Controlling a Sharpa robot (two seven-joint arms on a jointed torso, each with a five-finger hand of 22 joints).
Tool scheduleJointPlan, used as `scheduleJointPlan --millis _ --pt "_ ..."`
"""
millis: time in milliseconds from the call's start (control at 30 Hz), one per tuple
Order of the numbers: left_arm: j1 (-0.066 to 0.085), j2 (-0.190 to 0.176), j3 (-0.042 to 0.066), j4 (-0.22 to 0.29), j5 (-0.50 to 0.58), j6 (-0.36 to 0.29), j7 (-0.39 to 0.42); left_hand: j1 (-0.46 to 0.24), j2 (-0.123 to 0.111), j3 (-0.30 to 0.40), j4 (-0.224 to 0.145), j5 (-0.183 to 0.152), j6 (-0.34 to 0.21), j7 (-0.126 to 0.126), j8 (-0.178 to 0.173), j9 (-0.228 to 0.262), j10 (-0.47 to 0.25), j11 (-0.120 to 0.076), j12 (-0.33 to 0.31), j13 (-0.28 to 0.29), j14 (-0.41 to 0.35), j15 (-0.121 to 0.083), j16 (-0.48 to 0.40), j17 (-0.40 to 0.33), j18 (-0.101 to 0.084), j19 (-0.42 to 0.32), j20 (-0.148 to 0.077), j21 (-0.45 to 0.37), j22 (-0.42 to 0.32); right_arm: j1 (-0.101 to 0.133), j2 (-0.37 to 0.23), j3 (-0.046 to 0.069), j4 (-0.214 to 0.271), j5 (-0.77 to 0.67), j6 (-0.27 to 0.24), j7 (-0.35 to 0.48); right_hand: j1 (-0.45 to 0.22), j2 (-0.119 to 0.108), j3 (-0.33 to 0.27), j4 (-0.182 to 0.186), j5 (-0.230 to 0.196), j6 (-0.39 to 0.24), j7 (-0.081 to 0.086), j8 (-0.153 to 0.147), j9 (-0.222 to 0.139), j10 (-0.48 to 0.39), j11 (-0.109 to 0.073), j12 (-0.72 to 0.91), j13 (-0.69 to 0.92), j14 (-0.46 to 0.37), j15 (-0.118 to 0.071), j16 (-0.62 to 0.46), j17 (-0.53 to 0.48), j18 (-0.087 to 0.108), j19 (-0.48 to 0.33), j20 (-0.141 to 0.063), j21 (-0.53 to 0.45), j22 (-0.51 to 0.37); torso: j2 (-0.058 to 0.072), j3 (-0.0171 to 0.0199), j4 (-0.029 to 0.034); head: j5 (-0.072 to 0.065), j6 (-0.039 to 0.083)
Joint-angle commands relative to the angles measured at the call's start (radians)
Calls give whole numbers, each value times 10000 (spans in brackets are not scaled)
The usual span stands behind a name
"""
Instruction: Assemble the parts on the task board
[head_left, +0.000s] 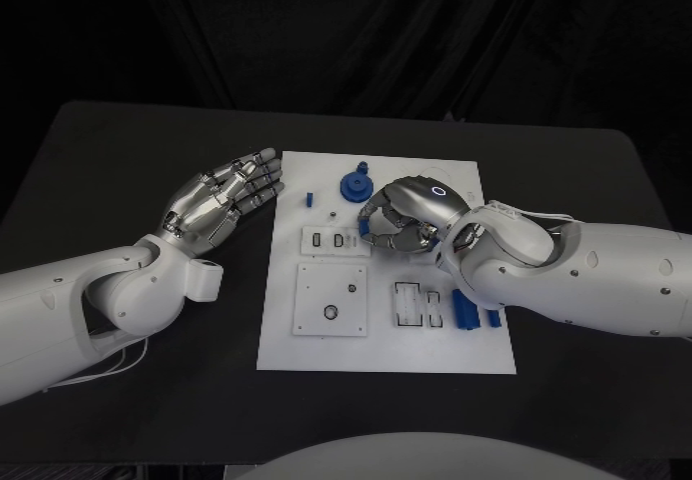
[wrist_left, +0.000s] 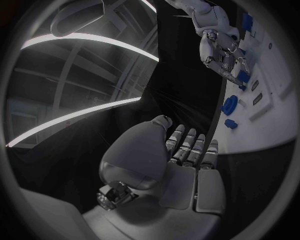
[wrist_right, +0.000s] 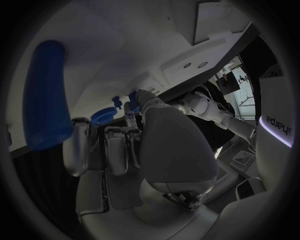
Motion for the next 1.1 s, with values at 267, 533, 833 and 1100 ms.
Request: scheduleJointPlan --millis 267,533,833,1100 --pt "-21 19 5 -32 -10 201 1093 -52 -4 75 -13 12 36 162 66 10 3 40 44 12 6 47 42 11 -94 3 26 -59 -10 -37 -15 8 6 -148 298 -121 -146 -171 -29 -107 -171 -169 26 -138 469 968 98 14 2589 962 88 -44 2407 181 -1 125 -82 1969 -22 -12 17 -6 -44" --pt "-21 30 5 -60 41 221 1083 -52 -4 75 -13 12 36 162 66 10 3 40 44 12 6 47 42 11 -94 3 26 -59 -10 -40 0 8 -34 -149 507 0 -401 -283 -129 -103 -965 -320 42 -306 479 952 75 3 2576 955 76 -59 2393 189 -10 130 -117 1961 -15 -16 26 -39 -39" --pt "-22 16 5 -72 51 229 1040 -60 -16 92 -17 8 32 163 65 9 1 38 43 11 2 50 41 10 -99 5 26 -59 -10 -45 7 7 -63 -149 619 52 -422 -344 -157 -142 -1170 -511 74 -444 456 911 57 -25 2545 920 65 -130 2321 214 -69 123 -232 1927 -17 -7 19 -44 -76" --pt "-23 15 5 -86 52 235 1021 -67 -33 98 -22 1 28 165 64 9 -1 36 42 10 1 51 45 10 -102 4 26 -60 -10 -47 21 7 -103 -149 697 58 -541 -386 -235 -106 -1576 -855 127 -651 415 848 65 -68 2497 896 73 -177 2275 232 -117 128 -331 1901 -15 -11 20 -53 -95"
